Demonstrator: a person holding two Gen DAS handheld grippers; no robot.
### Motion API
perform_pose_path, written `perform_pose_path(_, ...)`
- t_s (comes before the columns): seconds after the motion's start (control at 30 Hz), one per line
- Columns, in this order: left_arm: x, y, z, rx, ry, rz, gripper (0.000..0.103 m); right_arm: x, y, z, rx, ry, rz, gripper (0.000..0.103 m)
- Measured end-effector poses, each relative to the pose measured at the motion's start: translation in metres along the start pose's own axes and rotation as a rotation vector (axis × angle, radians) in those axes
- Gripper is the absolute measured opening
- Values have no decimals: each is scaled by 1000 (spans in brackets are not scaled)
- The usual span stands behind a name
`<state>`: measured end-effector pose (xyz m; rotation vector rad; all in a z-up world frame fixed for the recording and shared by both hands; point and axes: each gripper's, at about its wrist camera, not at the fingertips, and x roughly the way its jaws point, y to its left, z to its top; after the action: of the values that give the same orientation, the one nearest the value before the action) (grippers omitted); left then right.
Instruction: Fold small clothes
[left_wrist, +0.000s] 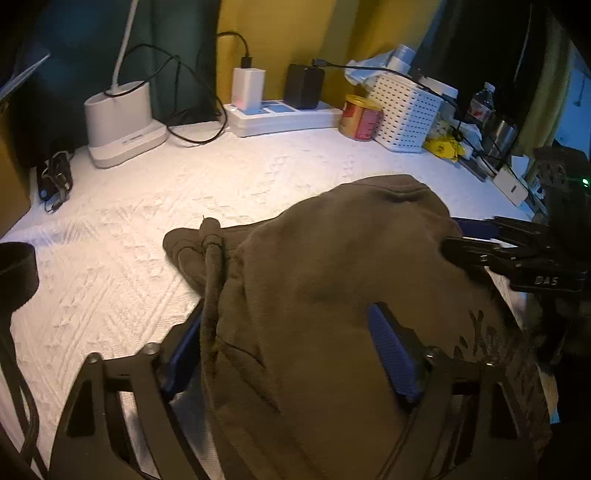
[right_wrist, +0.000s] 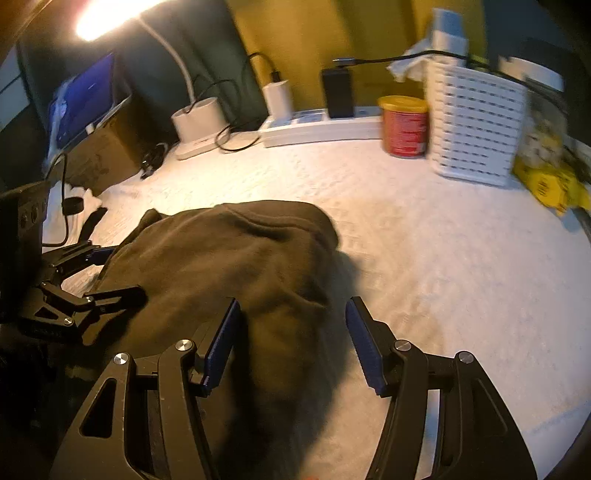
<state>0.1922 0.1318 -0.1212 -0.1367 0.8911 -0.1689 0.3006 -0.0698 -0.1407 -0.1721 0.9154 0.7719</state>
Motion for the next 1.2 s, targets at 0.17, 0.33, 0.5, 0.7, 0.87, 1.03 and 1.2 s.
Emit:
perform_pose_path(0.17, 1, -4, 1, 11, -1, 4, 70, 14, 10, 6, -45, 15, 5, 63)
perform_pose_path(0.33, 0, -5, 0, -2, -5, -26, 48, 18, 16, 8, -77, 21, 0, 63)
perform_pose_path(0.5, 0, -14, 0, 0, -2, -48, 31, 20, 32, 7, -141, 31, 55, 40)
perform_pose_path(0.7, -4, -21, -2, 14, -17, -26, 25, 15, 43, 4, -184, 18, 71, 21)
perform_pose_path(0.87, -17, -30, -1, 23, -51, -30, 22, 5, 45, 1, -188, -15, 66, 20)
perform_pose_path(1.03, -30, -42, -1, 62, -99, -4, 20, -14, 49, 1, -191, -58, 53, 19)
perform_pose_path(1.2, -48, -52, 0, 93, -151, 9, 19, -40, 56, 1, -200, -111, 46, 19)
